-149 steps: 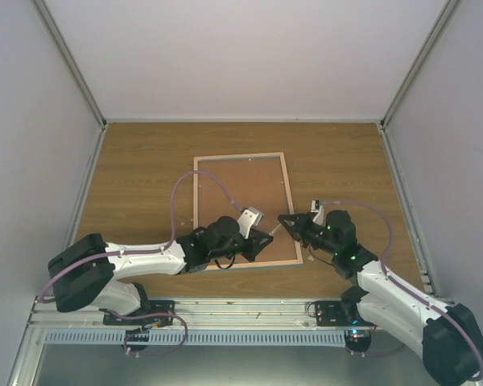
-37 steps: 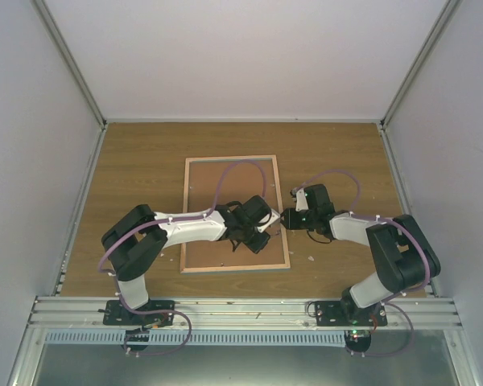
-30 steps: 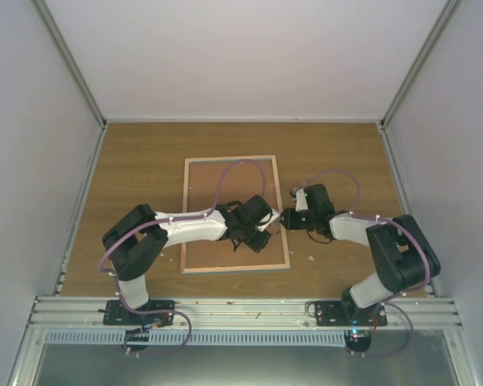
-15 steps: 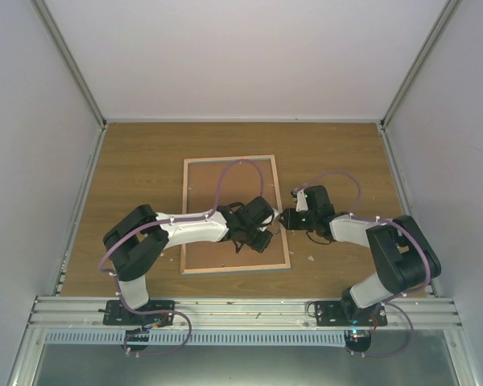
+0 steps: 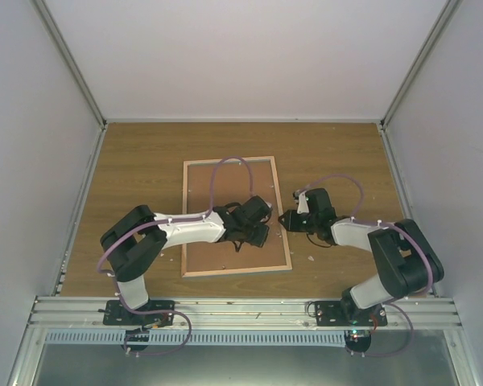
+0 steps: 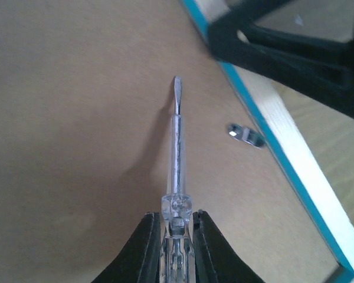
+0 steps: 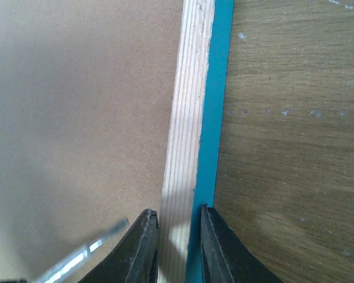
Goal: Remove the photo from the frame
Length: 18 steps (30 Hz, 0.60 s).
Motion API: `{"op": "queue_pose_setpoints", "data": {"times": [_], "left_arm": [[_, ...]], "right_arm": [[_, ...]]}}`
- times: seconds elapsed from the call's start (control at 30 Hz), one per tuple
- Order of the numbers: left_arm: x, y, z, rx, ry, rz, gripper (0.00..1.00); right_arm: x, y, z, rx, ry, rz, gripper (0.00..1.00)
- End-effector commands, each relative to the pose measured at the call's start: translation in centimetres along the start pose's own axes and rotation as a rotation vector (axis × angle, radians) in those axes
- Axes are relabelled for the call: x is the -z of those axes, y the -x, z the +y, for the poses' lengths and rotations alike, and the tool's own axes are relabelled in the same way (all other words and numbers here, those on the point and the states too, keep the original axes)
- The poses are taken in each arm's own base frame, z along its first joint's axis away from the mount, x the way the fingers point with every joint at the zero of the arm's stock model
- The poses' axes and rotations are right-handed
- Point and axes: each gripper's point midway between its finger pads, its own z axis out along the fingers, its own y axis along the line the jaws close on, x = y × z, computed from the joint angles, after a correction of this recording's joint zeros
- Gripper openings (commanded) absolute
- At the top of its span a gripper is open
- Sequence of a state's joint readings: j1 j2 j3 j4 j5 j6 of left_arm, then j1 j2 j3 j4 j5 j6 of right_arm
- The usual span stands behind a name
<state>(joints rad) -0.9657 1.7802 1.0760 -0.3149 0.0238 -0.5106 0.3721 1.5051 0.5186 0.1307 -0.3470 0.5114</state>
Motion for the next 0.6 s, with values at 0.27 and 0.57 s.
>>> {"op": "queue_pose_setpoints", "data": {"times": [0.27, 0.57], "left_arm": [[2.7, 2.2, 0.1, 0.083, 0.015, -0.14, 0.0], [3.0, 0.7, -3.5, -0.022, -0.088, -0.076, 0.0]], "right_arm": [[0.9, -1.0, 1.2, -0.009, 0.046, 0.01, 0.17], [1.2, -0.7, 1.0, 0.008, 0.024, 0.005, 0.18]]}}
